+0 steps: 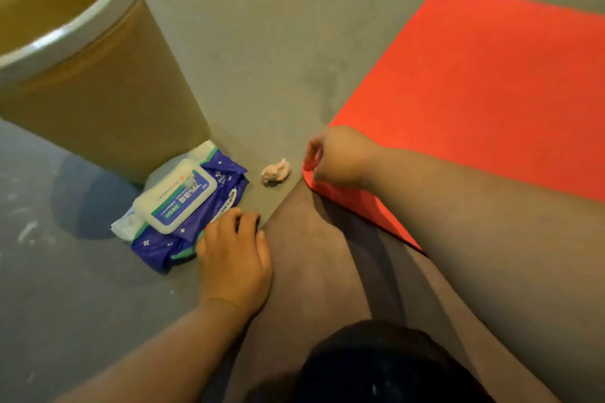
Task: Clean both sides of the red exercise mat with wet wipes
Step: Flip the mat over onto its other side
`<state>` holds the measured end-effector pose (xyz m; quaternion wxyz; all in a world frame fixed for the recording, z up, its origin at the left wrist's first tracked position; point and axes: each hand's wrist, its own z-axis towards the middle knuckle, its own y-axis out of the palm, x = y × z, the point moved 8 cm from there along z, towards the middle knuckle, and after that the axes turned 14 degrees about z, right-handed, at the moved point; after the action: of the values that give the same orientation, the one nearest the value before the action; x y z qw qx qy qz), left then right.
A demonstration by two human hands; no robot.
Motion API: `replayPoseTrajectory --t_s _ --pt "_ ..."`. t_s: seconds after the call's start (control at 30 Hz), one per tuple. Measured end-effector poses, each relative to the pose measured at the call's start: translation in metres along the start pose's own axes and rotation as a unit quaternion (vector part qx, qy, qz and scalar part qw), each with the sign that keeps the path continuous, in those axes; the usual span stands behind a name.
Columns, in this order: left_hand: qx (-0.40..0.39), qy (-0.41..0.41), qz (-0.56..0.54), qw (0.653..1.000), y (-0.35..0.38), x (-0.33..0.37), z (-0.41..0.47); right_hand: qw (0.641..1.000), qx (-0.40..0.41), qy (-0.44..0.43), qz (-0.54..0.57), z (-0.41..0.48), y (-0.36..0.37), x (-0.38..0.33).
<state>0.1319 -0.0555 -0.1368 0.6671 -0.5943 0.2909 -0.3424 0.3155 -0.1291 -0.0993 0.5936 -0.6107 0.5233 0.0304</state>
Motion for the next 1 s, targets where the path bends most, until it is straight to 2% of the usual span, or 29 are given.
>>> replayPoseTrajectory --t_s 0.07,0.1,0.17,0.23,0.3,0.4,0.5,0.57,0.63,0.77,0.87,1.0 --pt "-0.02 0.039 0.05 0.998 -0.003 0.008 0.009 0.994 0.093 0.048 0.014 -0.044 -0.005 0.032" --pt "-0.047 0.065 0.077 0.994 -0.002 0.02 0.011 0.991 0.101 0.085 0.02 -0.079 0.002 0.044" --pt "-0.071 0.076 0.034 0.994 -0.008 0.042 0.029 0.988 0.096 0.115 0.024 -0.117 0.011 0.062" --pt "-0.085 0.033 -0.036 0.995 -0.013 0.068 0.051 0.984 0.084 0.144 0.056 -0.132 0.007 0.07" --pt "-0.129 -0.013 -0.046 0.991 -0.007 0.092 0.065 0.975 0.086 0.166 0.122 -0.137 -0.003 0.075" --pt "-0.203 -0.071 -0.057 0.975 0.006 0.111 0.078 0.977 0.089 0.185 0.062 -0.139 -0.021 0.091" --pt "-0.185 -0.177 -0.145 0.956 0.012 0.087 0.092 0.976 0.078 0.19 0.074 -0.137 -0.027 0.107" --pt "-0.14 -0.176 -0.225 0.948 0.005 0.087 0.1 0.961 0.111 0.194 0.166 -0.137 -0.035 0.115" --pt "-0.107 -0.125 -0.282 0.945 -0.016 0.107 0.098 0.932 0.161 0.192 0.263 -0.136 -0.048 0.121" --pt "-0.057 0.027 -0.274 0.96 -0.068 0.154 0.09 0.876 0.237 0.194 0.372 -0.151 -0.079 0.12" --pt "-0.084 0.147 -0.286 0.943 -0.095 0.195 0.065 0.804 0.285 0.182 0.489 -0.176 -0.104 0.114" --pt "-0.07 0.301 -0.223 0.924 -0.143 0.266 0.009 0.761 0.293 0.154 0.558 -0.217 -0.137 0.104"
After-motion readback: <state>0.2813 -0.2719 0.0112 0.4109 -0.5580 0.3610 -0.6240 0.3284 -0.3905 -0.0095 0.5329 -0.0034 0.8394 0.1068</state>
